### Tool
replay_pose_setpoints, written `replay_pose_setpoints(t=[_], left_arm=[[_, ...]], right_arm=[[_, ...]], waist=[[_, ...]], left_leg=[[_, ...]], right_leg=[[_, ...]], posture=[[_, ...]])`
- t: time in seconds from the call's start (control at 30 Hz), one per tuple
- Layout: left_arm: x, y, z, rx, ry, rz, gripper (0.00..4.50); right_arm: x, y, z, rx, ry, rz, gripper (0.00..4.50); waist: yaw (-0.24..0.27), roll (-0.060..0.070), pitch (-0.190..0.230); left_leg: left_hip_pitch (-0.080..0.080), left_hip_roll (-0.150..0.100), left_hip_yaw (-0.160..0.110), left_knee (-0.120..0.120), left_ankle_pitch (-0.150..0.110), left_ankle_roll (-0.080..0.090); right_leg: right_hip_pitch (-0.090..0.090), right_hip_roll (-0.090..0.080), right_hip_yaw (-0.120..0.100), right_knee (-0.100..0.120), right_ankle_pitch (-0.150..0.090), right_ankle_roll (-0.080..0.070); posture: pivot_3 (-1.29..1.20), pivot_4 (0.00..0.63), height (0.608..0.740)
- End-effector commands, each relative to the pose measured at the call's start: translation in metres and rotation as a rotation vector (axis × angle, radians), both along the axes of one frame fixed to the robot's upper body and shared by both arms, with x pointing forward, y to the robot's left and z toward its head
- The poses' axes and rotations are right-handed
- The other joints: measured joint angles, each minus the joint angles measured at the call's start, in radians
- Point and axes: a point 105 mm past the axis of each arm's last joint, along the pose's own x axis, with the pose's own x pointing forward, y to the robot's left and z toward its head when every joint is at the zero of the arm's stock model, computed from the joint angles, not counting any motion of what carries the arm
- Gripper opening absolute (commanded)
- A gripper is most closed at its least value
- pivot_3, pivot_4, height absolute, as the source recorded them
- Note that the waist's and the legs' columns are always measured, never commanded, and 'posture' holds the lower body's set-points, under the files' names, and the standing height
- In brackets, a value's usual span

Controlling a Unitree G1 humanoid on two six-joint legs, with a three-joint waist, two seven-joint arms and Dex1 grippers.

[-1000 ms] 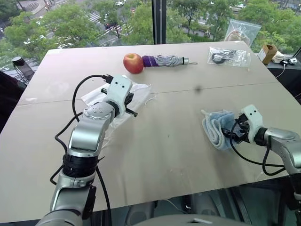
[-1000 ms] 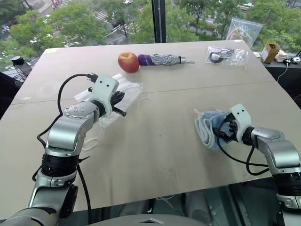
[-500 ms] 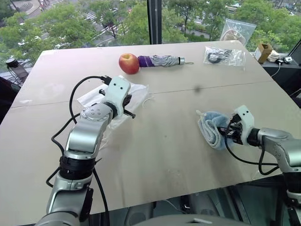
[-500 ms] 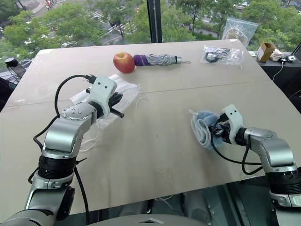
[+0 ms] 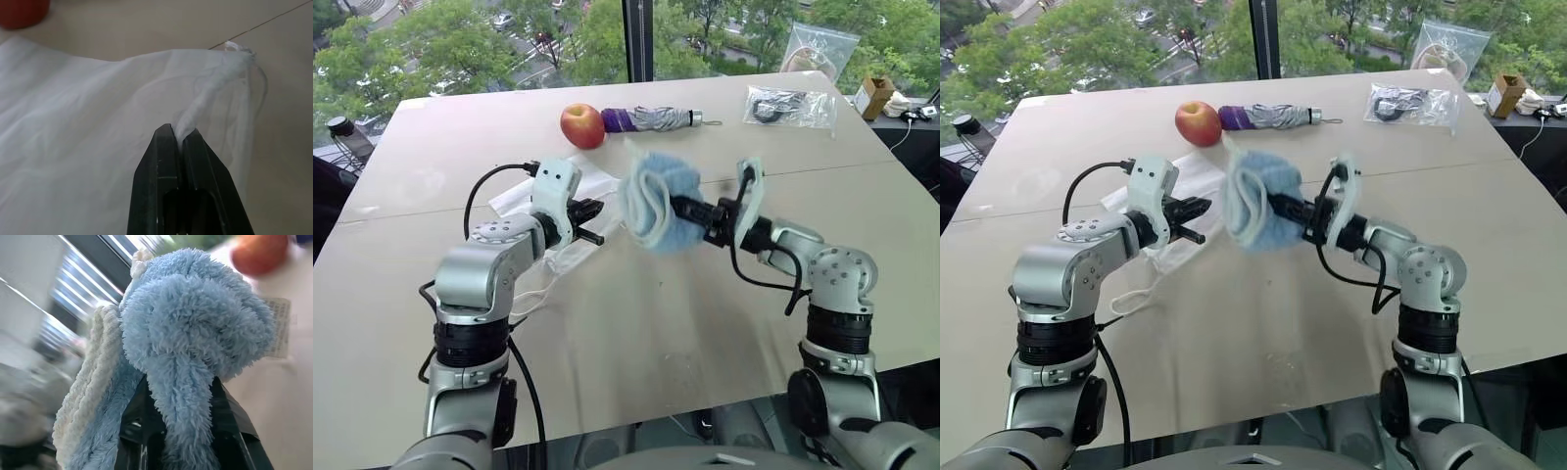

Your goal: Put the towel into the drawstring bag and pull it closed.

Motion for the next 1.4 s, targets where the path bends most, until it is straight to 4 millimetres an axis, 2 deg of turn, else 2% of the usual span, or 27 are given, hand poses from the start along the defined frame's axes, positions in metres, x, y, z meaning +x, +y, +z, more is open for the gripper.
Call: replay_pose_setpoints(t=[0.03, 0.07, 0.13, 0.2, 0.33, 0.7, 0.8, 0.97, 1.07, 1.23, 1.4], left_arm=[[0.001, 0.0, 0.012, -0.09, 0.023, -0.029, 0.0], [0.0, 0.0, 0.012, -0.103, 0.04, -0.038, 0.0], [-0.007, -0.006, 0.017, -0.173, 0.082, -0.086, 0.0], [-0.016, -0.011, 0.021, -0.218, 0.109, -0.137, 0.0], [-0.025, -0.013, 0.02, -0.233, 0.174, -0.169, 0.0], [-0.025, -0.021, 0.018, -0.267, 0.221, -0.164, 0.0], [-0.027, -0.023, 0.017, -0.281, 0.225, -0.167, 0.0], [-0.038, -0.034, 0.012, -0.284, 0.245, -0.221, 0.0], [-0.044, -0.041, 0.01, -0.281, 0.249, -0.256, 0.0], [-0.049, -0.047, 0.011, -0.287, 0.239, -0.281, 0.0], [-0.049, -0.046, 0.007, -0.287, 0.246, -0.265, 0.0]], right_arm=[[-0.024, 0.019, 0.007, -0.043, -0.071, 0.118, 0.04], [-0.022, 0.025, -0.004, -0.112, -0.059, 0.109, 0.04], [-0.007, 0.036, -0.038, -0.316, -0.029, 0.033, 0.04], [0.002, 0.041, -0.059, -0.441, -0.034, -0.011, 0.04], [-0.01, 0.056, -0.063, -0.431, -0.061, 0.077, 0.04], [-0.033, 0.062, -0.081, -0.545, -0.077, 0.212, 0.04], [-0.027, 0.06, -0.079, -0.535, -0.053, 0.189, 0.04], [0.005, 0.068, -0.062, -0.416, 0.054, 0.032, 0.04], [0.015, 0.077, -0.05, -0.299, 0.152, -0.007, 0.04], [0.026, 0.086, -0.043, -0.186, 0.282, -0.054, 0.04], [0.038, 0.089, -0.017, 0.102, 0.409, -0.092, 0.04]], waist=[[0.001, 0.0, 0.0], [-0.002, 0.0, 0.0], [-0.007, 0.0, 0.0], [-0.015, 0.0, 0.0], [-0.018, 0.0, 0.0], [-0.016, 0.0, 0.0], [-0.016, 0.0, 0.0], [-0.017, 0.0, 0.0], [-0.016, 0.0, 0.0], [-0.008, 0.0, 0.0], [-0.014, 0.0, 0.0]], left_leg=[[0.0, 0.0, 0.0, 0.0, 0.0, 0.0], [0.0, -0.001, 0.001, 0.0, 0.0, 0.0], [0.0, -0.001, 0.003, 0.0, 0.0, 0.0], [0.0, -0.001, 0.005, 0.0, 0.0, 0.0], [0.0, 0.0, 0.005, 0.0, 0.0, -0.001], [0.0, 0.0, 0.005, 0.0, 0.001, -0.001], [0.0, 0.0, 0.005, 0.0, 0.001, -0.001], [0.0, 0.0, 0.004, 0.0, 0.002, -0.003], [0.0, 0.001, 0.004, -0.001, 0.002, -0.004], [0.0, -0.001, 0.003, -0.001, 0.002, -0.004], [0.0, -0.001, 0.005, -0.001, 0.002, -0.004]], right_leg=[[0.0, 0.0, 0.0, 0.0, 0.0, 0.0], [0.0, 0.0, 0.0, 0.0, 0.0, 0.0], [0.0, 0.0, 0.0, 0.001, 0.0, 0.0], [0.0, 0.0, 0.0, 0.001, 0.0, 0.0], [-0.001, 0.001, 0.0, 0.002, 0.0, 0.0], [-0.001, 0.001, 0.0, 0.001, 0.0, 0.0], [-0.001, 0.001, 0.0, 0.001, 0.0, 0.0], [-0.002, 0.002, 0.001, 0.002, 0.0, 0.0], [-0.002, 0.002, 0.001, 0.002, 0.001, -0.001], [-0.002, 0.001, 0.002, 0.002, 0.001, -0.001], [-0.002, 0.001, 0.003, 0.002, 0.001, -0.001]], posture=[[0.0, 0.15, 0.74], [0.0, 0.15, 0.74], [0.0, 0.15, 0.74], [0.0, 0.15, 0.74], [0.0, 0.15, 0.74], [0.0, 0.15, 0.74], [0.0, 0.15, 0.74], [0.0, 0.15, 0.74], [0.0, 0.15, 0.74], [0.0, 0.15, 0.74], [0.0, 0.15, 0.74]])
